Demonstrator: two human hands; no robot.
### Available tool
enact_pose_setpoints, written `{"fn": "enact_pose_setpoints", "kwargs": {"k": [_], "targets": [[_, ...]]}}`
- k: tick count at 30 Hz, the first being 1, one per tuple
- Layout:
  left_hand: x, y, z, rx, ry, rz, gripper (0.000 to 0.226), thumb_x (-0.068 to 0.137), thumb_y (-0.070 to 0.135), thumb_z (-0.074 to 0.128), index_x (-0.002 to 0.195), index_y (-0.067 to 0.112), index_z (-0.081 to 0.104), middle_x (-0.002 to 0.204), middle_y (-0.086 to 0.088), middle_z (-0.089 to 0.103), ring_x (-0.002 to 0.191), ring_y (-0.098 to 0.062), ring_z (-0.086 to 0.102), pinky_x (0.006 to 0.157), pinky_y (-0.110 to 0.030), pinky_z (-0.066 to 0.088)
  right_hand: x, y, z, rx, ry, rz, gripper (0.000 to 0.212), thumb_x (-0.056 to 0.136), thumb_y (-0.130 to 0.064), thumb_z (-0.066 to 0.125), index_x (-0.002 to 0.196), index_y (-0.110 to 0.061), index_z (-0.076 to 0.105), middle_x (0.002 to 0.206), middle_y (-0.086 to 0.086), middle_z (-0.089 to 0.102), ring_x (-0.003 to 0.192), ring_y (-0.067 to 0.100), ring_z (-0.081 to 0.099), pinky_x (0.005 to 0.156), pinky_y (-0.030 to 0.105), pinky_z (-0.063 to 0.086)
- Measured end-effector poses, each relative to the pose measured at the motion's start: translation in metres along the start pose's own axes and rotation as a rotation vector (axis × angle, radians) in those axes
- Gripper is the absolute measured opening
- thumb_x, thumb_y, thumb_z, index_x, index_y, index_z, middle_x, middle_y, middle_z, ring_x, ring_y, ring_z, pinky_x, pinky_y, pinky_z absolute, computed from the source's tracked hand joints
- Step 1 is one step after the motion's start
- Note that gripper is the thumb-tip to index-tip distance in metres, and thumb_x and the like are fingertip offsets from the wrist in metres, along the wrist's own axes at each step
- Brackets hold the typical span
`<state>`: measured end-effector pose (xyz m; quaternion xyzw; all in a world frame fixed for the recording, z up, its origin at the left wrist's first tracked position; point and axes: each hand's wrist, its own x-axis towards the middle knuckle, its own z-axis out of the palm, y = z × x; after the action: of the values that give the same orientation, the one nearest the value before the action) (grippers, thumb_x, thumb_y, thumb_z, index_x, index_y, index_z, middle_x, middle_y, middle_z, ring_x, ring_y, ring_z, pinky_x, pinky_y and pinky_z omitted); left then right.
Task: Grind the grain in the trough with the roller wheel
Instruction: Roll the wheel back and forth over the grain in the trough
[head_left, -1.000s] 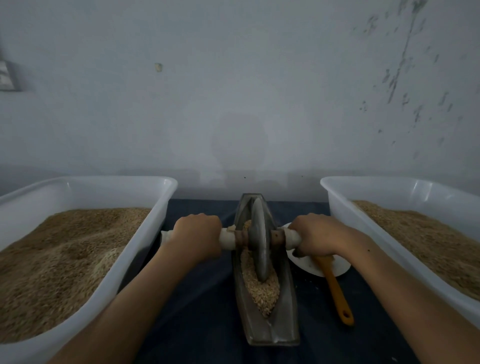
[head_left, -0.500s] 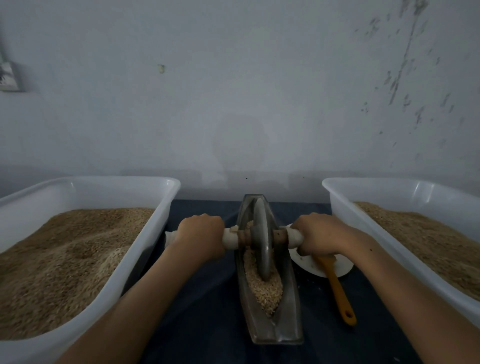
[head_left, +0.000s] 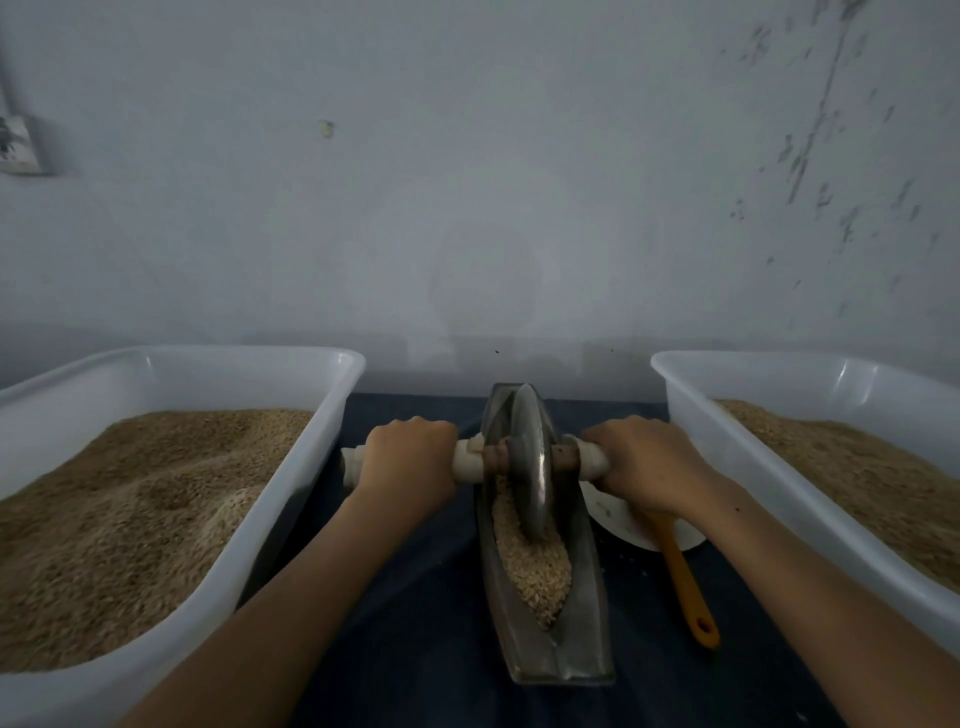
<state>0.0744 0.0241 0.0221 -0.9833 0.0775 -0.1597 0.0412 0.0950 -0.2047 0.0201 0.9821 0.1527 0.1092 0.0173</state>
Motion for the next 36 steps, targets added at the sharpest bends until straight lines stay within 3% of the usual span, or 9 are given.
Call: {"fn": "enact_pose_setpoints", "kwargs": {"k": [4, 10, 13, 16, 18, 22, 26, 32, 36], "targets": [[0.001, 0.000, -0.004, 0.023, -0.072, 0.027, 0.018, 0.088, 0.028, 0.057, 0.103, 0.018, 0.057, 0.098, 0.001, 0.061, 0.085, -0.016, 0.057, 0.071, -0.027, 0.039, 0.000, 0.002, -0.009, 0.022, -0.161, 0.002, 0.010, 0.082, -0.028, 0.065, 0.080, -0.031, 0.056, 0.081, -0.008, 0.061, 0.075, 0.012, 0.058, 0.060, 0.026, 0.039], [0.000, -0.001, -0.012, 0.044, -0.183, 0.072, 0.023, 0.085, 0.030, 0.061, 0.102, 0.016, 0.059, 0.080, 0.004, 0.050, 0.075, -0.013, 0.050, 0.070, -0.026, 0.041, 0.000, 0.001, -0.017, 0.115, -0.397, 0.049, 0.023, 0.080, -0.027, 0.072, 0.081, -0.031, 0.049, 0.080, -0.009, 0.057, 0.077, 0.011, 0.058, 0.057, 0.022, 0.040], [0.000, -0.001, -0.012, 0.041, -0.183, 0.064, 0.025, 0.085, 0.031, 0.062, 0.105, 0.017, 0.059, 0.083, 0.003, 0.053, 0.078, -0.013, 0.053, 0.071, -0.027, 0.041, -0.003, 0.000, -0.017, 0.095, -0.369, 0.050, 0.019, 0.081, -0.028, 0.071, 0.085, -0.029, 0.053, 0.080, -0.008, 0.057, 0.078, 0.012, 0.059, 0.061, 0.024, 0.043], [0.001, -0.003, -0.009, 0.001, -0.180, 0.038, 0.024, 0.086, 0.030, 0.061, 0.105, 0.018, 0.058, 0.095, 0.001, 0.061, 0.087, -0.016, 0.058, 0.074, -0.027, 0.043, -0.004, -0.003, -0.013, 0.019, -0.221, 0.021, 0.011, 0.082, -0.028, 0.066, 0.093, -0.027, 0.061, 0.081, -0.006, 0.059, 0.077, 0.014, 0.058, 0.058, 0.026, 0.040], [0.002, -0.003, -0.006, -0.024, -0.152, 0.016, 0.020, 0.087, 0.029, 0.059, 0.103, 0.019, 0.057, 0.098, 0.000, 0.062, 0.089, -0.017, 0.059, 0.073, -0.028, 0.042, -0.003, -0.005, -0.009, -0.032, -0.078, 0.004, 0.002, 0.085, -0.026, 0.060, 0.087, -0.027, 0.059, 0.083, -0.005, 0.060, 0.075, 0.015, 0.056, 0.055, 0.026, 0.034], [0.000, -0.002, -0.002, -0.033, -0.050, -0.016, 0.012, 0.089, 0.028, 0.055, 0.099, 0.021, 0.053, 0.100, 0.001, 0.062, 0.090, -0.018, 0.059, 0.071, -0.028, 0.038, 0.000, -0.007, -0.003, -0.043, 0.066, 0.010, 0.011, 0.088, -0.024, 0.054, 0.079, -0.028, 0.050, 0.087, -0.004, 0.063, 0.078, 0.018, 0.058, 0.062, 0.029, 0.036], [0.001, -0.002, -0.001, -0.025, -0.065, -0.006, 0.015, 0.088, 0.027, 0.057, 0.102, 0.021, 0.055, 0.101, 0.000, 0.062, 0.091, -0.018, 0.060, 0.072, -0.028, 0.041, -0.001, -0.005, -0.006, -0.030, -0.004, -0.003, 0.008, 0.088, -0.027, 0.057, 0.081, -0.029, 0.054, 0.085, -0.004, 0.062, 0.077, 0.017, 0.058, 0.062, 0.028, 0.037], [0.002, -0.005, -0.008, -0.004, -0.215, 0.044, 0.029, 0.083, 0.030, 0.063, 0.108, 0.017, 0.058, 0.099, -0.001, 0.062, 0.092, -0.019, 0.060, 0.077, -0.029, 0.046, -0.002, -0.003, -0.023, 0.046, -0.335, 0.019, 0.020, 0.081, -0.029, 0.071, 0.097, -0.029, 0.059, 0.078, -0.009, 0.056, 0.079, 0.013, 0.057, 0.063, 0.027, 0.041], [0.004, -0.006, -0.008, -0.009, -0.253, 0.039, 0.032, 0.082, 0.032, 0.065, 0.109, 0.017, 0.057, 0.096, 0.001, 0.061, 0.087, -0.017, 0.059, 0.075, -0.029, 0.044, -0.001, -0.004, -0.023, 0.047, -0.355, 0.033, 0.021, 0.080, -0.028, 0.071, 0.099, -0.028, 0.061, 0.079, -0.008, 0.056, 0.079, 0.014, 0.058, 0.065, 0.028, 0.043]]}}
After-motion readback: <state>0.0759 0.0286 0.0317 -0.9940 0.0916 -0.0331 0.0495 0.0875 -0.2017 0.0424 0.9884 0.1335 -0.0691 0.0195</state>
